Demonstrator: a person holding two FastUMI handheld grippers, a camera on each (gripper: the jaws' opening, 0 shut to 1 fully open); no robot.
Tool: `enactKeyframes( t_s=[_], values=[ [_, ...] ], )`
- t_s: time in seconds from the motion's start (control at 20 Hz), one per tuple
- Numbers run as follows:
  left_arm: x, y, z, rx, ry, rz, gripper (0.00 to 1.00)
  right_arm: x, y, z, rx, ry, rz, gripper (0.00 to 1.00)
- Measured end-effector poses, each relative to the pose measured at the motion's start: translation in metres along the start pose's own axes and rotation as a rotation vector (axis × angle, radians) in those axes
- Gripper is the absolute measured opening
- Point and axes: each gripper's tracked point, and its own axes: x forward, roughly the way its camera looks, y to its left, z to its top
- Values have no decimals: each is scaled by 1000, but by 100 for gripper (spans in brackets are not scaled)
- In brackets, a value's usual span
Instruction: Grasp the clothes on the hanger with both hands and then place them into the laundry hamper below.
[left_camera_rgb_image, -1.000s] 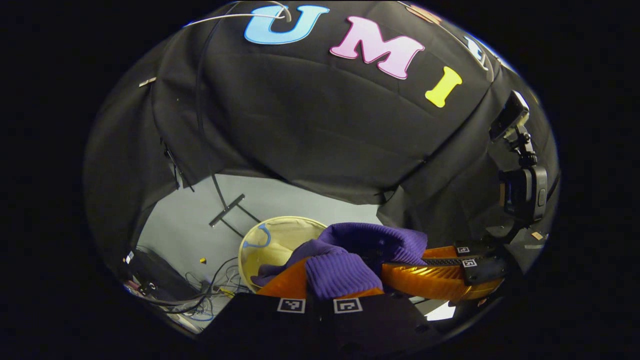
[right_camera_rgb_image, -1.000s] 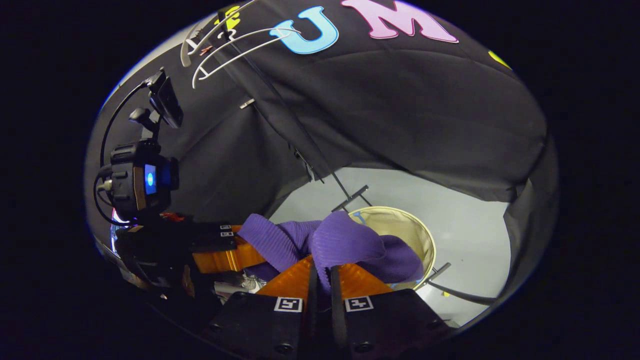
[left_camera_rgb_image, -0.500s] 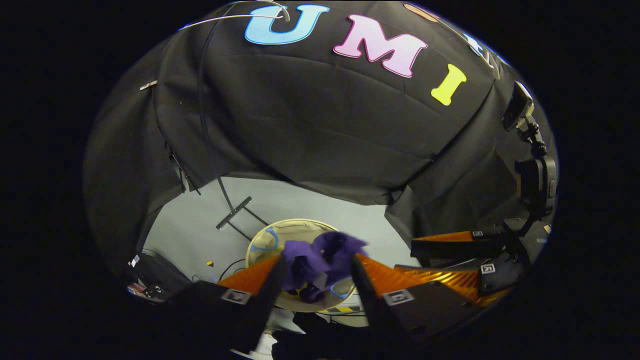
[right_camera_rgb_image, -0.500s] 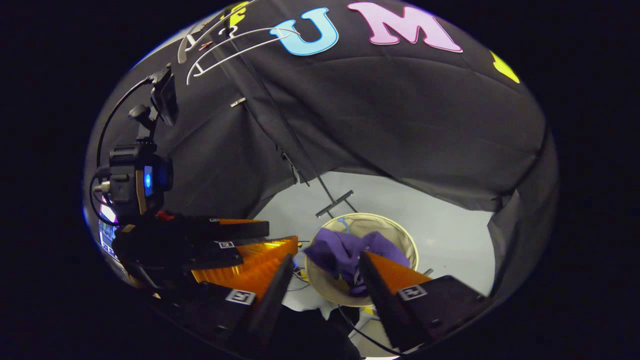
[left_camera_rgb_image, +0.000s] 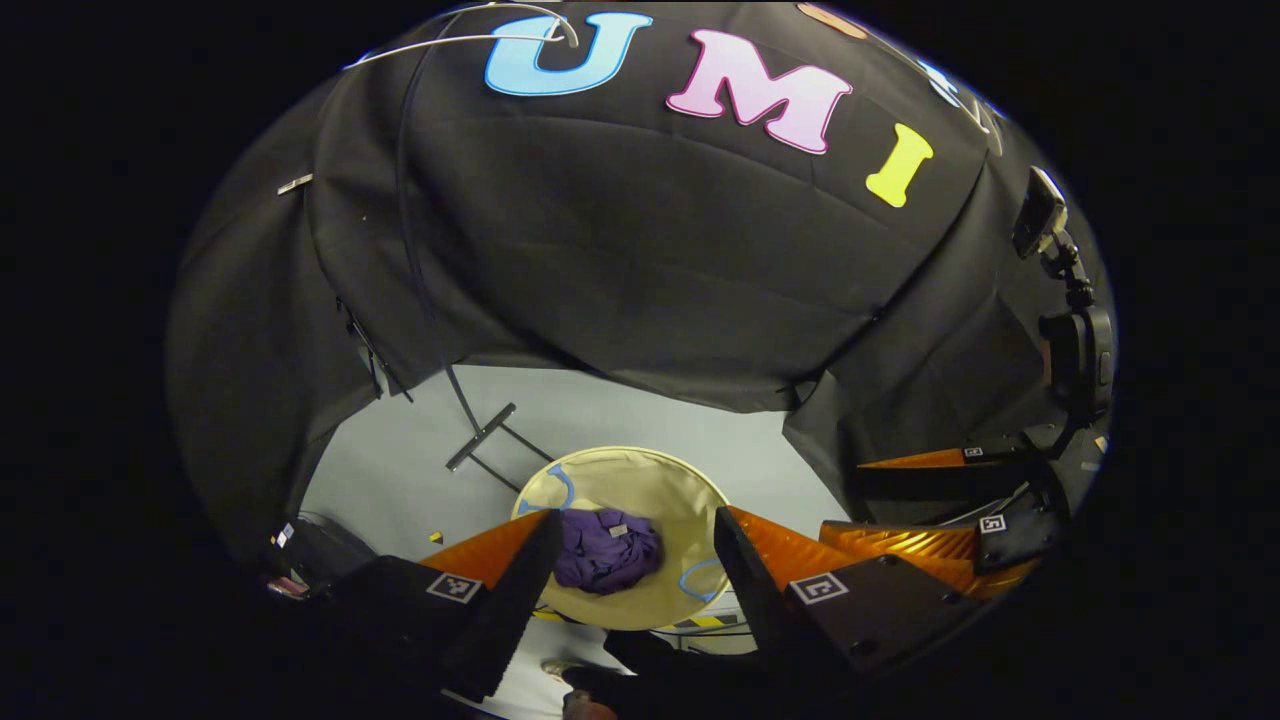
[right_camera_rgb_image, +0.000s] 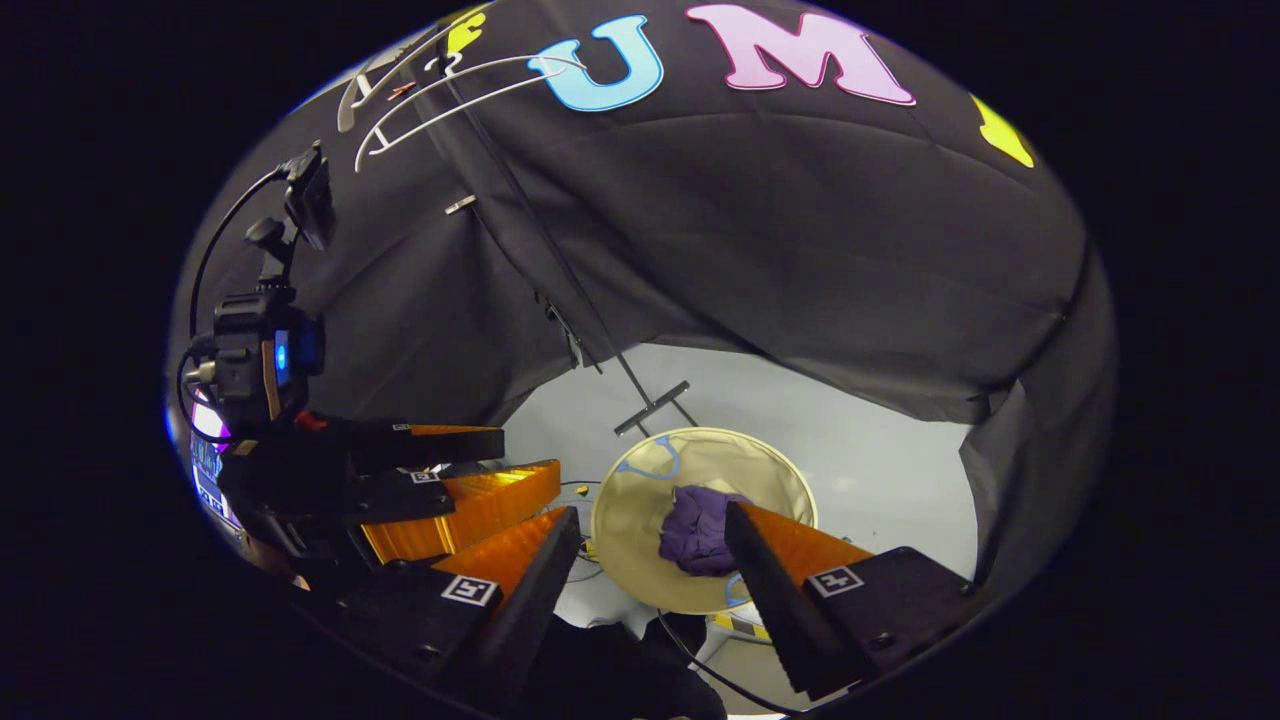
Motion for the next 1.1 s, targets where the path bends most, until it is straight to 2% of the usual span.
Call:
enactKeyframes(
  t_s=[0.05, 0.1, 0.15, 0.2, 0.65, 1.1],
  values=[
    [-2, 1, 3, 9, -10, 1, 95, -1, 0, 1, 1, -7, -3, 97],
    [-5, 0, 6, 14, -24, -5, 96, -2, 0, 5, 2, -18, -7, 89],
    [-10, -1, 11, 17, -41, -13, 96, -5, 1, 9, 3, -31, -7, 97],
    [-14, -1, 16, 22, -60, -17, 96, -7, 3, 13, 3, -45, -8, 99],
    [-72, 7, 53, 58, -243, -41, 96, -41, 32, 36, -12, -188, -42, 98],
    [-158, 28, 45, 135, -367, -128, 96, -105, 97, 49, -55, -404, -153, 98]
  ],
)
